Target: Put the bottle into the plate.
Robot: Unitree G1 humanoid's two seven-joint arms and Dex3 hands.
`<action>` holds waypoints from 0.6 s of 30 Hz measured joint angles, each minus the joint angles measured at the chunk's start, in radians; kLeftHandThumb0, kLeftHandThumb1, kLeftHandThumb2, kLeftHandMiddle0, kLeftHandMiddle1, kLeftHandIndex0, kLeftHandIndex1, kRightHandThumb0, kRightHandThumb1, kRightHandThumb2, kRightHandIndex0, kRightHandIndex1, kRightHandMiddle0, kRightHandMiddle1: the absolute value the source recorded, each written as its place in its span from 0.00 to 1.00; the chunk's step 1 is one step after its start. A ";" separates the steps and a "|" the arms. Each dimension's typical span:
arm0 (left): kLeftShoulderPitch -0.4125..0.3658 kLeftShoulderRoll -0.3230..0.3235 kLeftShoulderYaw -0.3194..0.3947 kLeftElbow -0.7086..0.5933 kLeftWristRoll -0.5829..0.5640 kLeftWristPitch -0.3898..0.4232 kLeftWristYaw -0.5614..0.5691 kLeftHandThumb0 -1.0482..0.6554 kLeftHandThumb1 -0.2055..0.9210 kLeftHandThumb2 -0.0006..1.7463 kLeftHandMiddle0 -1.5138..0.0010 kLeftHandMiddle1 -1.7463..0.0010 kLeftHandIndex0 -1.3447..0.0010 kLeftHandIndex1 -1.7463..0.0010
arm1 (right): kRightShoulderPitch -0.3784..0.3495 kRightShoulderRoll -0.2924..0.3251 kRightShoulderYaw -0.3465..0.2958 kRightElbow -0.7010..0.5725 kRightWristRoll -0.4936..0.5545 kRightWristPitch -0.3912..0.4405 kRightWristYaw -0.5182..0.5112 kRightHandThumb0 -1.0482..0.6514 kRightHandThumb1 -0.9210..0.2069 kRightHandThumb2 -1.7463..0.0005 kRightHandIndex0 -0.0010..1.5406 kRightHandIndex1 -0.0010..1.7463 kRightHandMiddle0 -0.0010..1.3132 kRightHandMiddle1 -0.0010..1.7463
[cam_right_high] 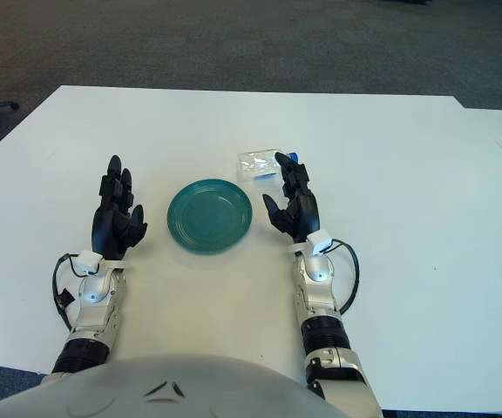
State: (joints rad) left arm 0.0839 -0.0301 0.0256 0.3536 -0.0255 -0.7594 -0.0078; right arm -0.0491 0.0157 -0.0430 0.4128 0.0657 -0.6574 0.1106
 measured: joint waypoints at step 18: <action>-0.002 0.001 -0.002 0.003 0.001 -0.006 0.004 0.07 1.00 0.31 1.00 1.00 1.00 0.90 | 0.080 0.015 0.016 -0.150 -0.013 0.151 -0.053 0.22 0.00 0.86 0.18 0.02 0.00 0.38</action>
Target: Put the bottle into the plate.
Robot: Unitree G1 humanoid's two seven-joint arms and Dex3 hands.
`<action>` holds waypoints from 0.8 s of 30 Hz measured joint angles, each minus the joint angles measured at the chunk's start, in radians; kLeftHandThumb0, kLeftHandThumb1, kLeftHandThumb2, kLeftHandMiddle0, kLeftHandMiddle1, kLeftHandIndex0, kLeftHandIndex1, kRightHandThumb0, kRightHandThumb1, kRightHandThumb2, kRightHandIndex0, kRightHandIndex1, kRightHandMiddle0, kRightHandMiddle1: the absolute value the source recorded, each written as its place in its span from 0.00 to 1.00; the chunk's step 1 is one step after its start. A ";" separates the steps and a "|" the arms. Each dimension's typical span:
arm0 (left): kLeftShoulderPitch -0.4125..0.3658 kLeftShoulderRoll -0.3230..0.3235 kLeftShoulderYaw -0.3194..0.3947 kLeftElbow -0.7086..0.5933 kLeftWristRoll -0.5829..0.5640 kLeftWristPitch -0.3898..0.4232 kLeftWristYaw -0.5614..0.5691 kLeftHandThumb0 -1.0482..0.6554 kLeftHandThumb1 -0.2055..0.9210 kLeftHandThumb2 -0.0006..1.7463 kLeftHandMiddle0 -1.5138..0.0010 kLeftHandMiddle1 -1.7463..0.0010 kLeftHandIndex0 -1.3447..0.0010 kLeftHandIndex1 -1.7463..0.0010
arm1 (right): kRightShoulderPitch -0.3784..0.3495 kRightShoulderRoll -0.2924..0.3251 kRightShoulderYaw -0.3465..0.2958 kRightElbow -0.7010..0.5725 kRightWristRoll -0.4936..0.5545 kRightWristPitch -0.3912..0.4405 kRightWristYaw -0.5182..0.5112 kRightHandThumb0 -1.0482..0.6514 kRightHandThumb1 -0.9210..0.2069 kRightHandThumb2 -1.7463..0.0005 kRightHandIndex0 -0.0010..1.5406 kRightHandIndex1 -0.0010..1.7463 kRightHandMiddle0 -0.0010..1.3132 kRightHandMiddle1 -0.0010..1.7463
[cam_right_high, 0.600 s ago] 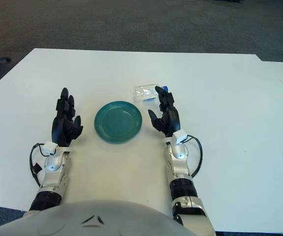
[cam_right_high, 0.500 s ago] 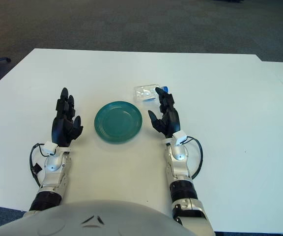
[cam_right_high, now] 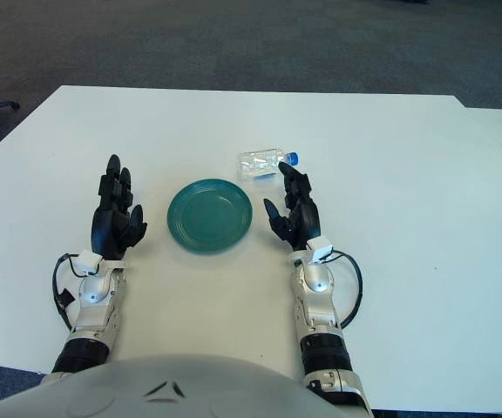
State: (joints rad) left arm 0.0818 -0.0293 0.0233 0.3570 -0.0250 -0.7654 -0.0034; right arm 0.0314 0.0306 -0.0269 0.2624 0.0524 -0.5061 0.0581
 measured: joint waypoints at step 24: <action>-0.029 0.000 -0.001 0.028 0.017 -0.001 0.020 0.06 1.00 0.32 1.00 1.00 1.00 0.92 | -0.001 -0.020 -0.007 -0.023 -0.119 0.004 -0.109 0.19 0.00 0.83 0.14 0.00 0.00 0.28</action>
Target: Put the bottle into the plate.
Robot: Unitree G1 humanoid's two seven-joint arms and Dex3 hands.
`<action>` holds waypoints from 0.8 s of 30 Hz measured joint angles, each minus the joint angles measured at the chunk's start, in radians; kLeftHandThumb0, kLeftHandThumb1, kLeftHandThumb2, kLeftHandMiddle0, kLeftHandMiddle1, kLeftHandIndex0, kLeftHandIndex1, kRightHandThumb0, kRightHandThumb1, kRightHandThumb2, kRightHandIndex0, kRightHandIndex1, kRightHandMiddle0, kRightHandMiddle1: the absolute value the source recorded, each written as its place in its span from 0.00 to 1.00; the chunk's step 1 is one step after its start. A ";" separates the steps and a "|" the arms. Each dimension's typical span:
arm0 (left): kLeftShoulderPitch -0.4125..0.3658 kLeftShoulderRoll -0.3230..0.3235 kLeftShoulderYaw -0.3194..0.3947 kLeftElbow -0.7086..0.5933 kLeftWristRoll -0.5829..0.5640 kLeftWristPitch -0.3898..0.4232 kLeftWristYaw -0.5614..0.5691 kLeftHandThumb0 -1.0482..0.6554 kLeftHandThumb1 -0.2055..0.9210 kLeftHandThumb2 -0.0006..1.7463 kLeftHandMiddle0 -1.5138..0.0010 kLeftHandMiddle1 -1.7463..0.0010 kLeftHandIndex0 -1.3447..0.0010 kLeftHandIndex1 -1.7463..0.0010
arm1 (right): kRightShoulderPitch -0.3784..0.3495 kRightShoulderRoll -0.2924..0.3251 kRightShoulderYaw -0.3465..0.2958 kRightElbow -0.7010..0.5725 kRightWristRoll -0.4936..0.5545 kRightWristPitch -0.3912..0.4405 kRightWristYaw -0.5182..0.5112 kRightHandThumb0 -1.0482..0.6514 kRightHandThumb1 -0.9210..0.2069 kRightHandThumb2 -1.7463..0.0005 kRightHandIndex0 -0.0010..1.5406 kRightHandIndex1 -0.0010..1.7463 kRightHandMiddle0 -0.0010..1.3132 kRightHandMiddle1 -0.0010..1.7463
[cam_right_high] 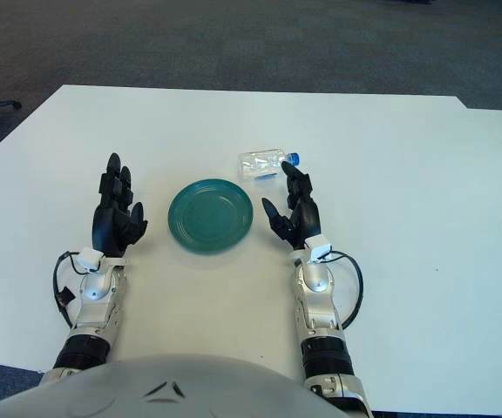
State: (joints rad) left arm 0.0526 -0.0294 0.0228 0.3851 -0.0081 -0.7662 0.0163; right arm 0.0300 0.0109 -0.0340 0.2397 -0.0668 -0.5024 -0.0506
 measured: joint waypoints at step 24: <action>-0.043 -0.007 -0.002 0.051 0.023 -0.010 0.027 0.06 1.00 0.30 1.00 1.00 1.00 0.90 | -0.216 -0.412 -0.035 -0.013 -0.461 -0.074 -0.140 0.00 0.00 0.82 0.00 0.00 0.00 0.03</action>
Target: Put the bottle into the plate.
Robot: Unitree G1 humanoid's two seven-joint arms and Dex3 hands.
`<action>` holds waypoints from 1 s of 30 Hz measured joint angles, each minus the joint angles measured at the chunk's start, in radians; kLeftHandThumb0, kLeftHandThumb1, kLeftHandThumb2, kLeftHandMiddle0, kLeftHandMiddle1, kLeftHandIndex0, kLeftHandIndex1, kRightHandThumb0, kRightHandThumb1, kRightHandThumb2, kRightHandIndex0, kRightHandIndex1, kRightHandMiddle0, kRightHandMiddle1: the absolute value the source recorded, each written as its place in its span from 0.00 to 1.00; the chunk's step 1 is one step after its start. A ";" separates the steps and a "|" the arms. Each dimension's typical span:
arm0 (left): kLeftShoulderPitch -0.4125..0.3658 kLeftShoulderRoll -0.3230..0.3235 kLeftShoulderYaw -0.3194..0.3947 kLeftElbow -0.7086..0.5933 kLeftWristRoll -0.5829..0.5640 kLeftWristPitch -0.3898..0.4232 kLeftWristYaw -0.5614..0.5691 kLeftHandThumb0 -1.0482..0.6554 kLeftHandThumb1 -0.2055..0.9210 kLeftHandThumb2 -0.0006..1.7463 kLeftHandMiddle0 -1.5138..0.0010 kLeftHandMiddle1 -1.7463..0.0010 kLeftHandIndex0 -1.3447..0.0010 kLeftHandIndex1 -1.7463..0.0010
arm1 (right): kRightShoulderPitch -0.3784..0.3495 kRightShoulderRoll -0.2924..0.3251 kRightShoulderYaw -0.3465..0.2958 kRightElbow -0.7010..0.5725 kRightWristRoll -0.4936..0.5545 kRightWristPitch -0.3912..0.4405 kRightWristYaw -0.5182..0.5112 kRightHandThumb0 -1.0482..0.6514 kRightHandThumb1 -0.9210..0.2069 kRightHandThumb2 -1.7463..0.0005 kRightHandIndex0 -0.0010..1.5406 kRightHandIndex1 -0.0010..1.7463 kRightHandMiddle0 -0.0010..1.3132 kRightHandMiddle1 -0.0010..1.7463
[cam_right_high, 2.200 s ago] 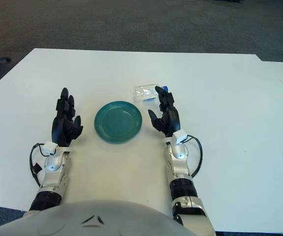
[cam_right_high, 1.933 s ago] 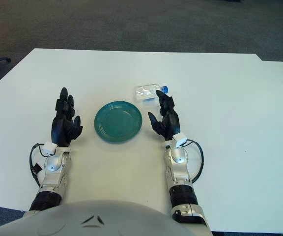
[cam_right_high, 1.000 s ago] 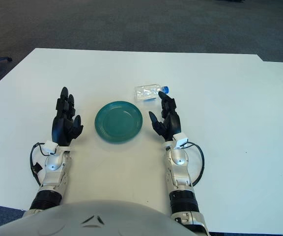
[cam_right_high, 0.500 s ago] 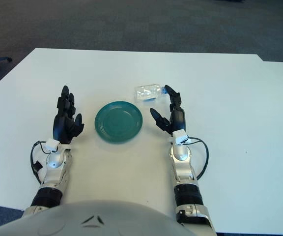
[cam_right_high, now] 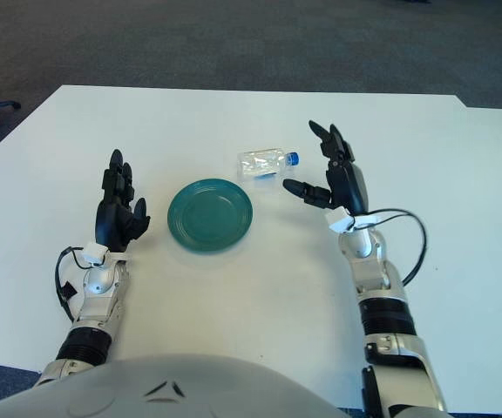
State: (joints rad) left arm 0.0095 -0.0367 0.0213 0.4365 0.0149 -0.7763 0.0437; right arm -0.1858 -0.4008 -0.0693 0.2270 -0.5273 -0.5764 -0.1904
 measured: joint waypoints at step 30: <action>-0.041 -0.005 0.002 0.046 -0.008 -0.017 0.002 0.07 1.00 0.30 1.00 1.00 1.00 0.90 | -0.498 -0.252 0.441 0.251 -0.452 -0.086 -0.006 0.00 0.00 0.69 0.00 0.00 0.00 0.00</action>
State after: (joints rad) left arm -0.0317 -0.0412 0.0231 0.4821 0.0068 -0.7933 0.0454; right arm -0.6834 -0.6524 0.3721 0.4781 -0.9791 -0.6624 -0.1960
